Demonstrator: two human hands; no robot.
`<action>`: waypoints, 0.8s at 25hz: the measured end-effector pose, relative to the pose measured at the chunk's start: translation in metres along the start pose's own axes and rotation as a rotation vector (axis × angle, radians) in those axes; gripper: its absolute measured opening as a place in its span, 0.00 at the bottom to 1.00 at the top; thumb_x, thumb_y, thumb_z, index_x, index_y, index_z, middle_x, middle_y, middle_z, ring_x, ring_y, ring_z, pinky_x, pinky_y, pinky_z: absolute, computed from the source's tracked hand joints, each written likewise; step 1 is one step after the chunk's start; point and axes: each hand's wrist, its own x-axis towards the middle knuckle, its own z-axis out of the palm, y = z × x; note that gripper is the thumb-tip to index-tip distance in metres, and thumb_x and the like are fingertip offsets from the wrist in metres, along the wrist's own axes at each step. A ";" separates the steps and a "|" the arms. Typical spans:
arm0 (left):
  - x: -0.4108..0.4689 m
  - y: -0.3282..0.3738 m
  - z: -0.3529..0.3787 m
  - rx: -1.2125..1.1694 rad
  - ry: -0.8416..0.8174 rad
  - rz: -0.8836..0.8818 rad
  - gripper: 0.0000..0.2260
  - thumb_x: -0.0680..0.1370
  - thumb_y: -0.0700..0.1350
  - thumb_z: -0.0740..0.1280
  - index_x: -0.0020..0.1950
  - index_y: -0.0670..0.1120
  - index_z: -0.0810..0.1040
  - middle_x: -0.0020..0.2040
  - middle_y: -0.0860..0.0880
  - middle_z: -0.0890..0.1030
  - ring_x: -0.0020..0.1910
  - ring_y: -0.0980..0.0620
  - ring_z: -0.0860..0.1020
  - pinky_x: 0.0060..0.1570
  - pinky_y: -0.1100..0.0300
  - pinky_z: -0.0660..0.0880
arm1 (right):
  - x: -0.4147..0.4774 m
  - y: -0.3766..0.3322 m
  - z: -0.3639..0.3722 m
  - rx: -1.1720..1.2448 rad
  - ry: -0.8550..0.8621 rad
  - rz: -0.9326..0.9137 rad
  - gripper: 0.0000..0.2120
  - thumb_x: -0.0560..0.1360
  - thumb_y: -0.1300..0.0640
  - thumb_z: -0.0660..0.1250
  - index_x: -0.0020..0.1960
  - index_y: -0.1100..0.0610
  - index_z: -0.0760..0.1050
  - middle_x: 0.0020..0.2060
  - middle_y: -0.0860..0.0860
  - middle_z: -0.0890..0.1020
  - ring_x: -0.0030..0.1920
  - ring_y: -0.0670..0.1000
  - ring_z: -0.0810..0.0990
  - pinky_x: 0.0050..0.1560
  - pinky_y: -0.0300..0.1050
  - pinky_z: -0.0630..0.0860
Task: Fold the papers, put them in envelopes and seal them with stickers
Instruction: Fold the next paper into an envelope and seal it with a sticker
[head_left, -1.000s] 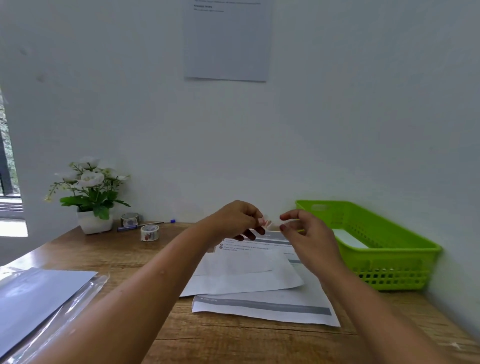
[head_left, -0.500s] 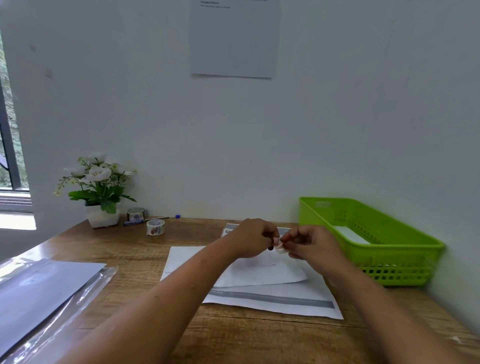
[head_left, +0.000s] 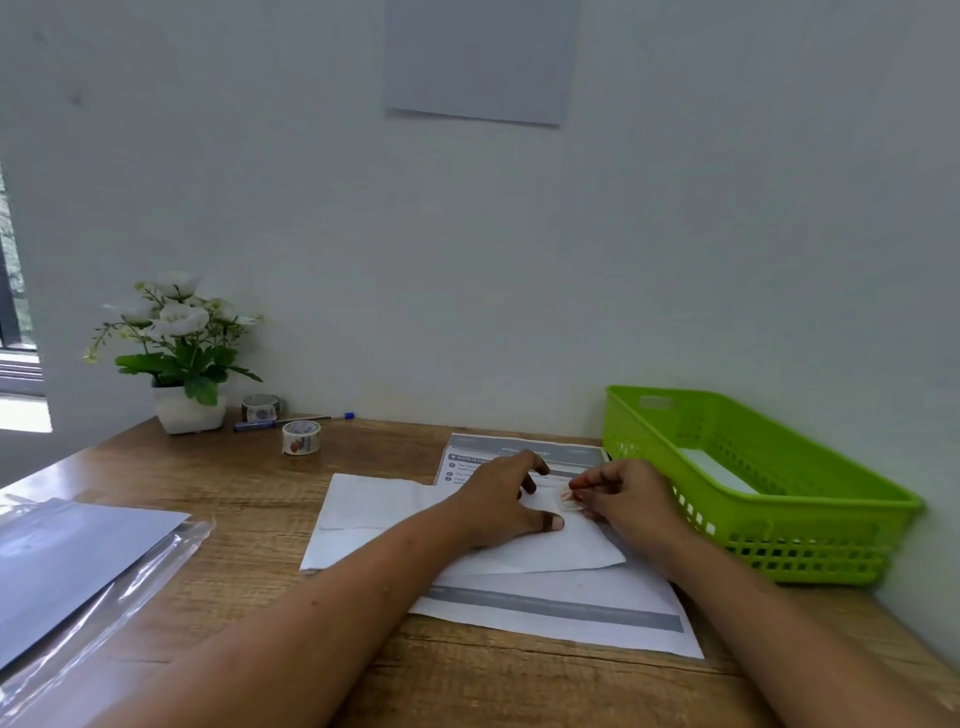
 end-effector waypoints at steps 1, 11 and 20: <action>0.001 -0.001 0.001 -0.008 -0.002 -0.003 0.26 0.72 0.53 0.72 0.66 0.50 0.67 0.59 0.49 0.75 0.52 0.53 0.73 0.54 0.60 0.71 | 0.001 0.003 0.001 0.001 -0.002 0.006 0.12 0.72 0.70 0.68 0.36 0.56 0.78 0.31 0.53 0.80 0.32 0.49 0.76 0.33 0.35 0.75; 0.001 -0.002 0.002 0.047 0.028 0.031 0.23 0.72 0.53 0.71 0.65 0.51 0.71 0.60 0.48 0.76 0.50 0.55 0.71 0.51 0.64 0.68 | 0.003 0.000 0.005 -0.111 0.011 -0.019 0.07 0.70 0.68 0.71 0.38 0.57 0.81 0.31 0.51 0.81 0.33 0.47 0.78 0.38 0.38 0.75; 0.002 0.000 0.001 0.121 -0.001 0.029 0.23 0.74 0.53 0.69 0.68 0.48 0.73 0.64 0.46 0.73 0.61 0.50 0.72 0.55 0.64 0.65 | 0.005 -0.007 0.011 -0.437 0.043 -0.090 0.05 0.71 0.64 0.71 0.45 0.59 0.84 0.40 0.55 0.85 0.41 0.47 0.80 0.42 0.34 0.71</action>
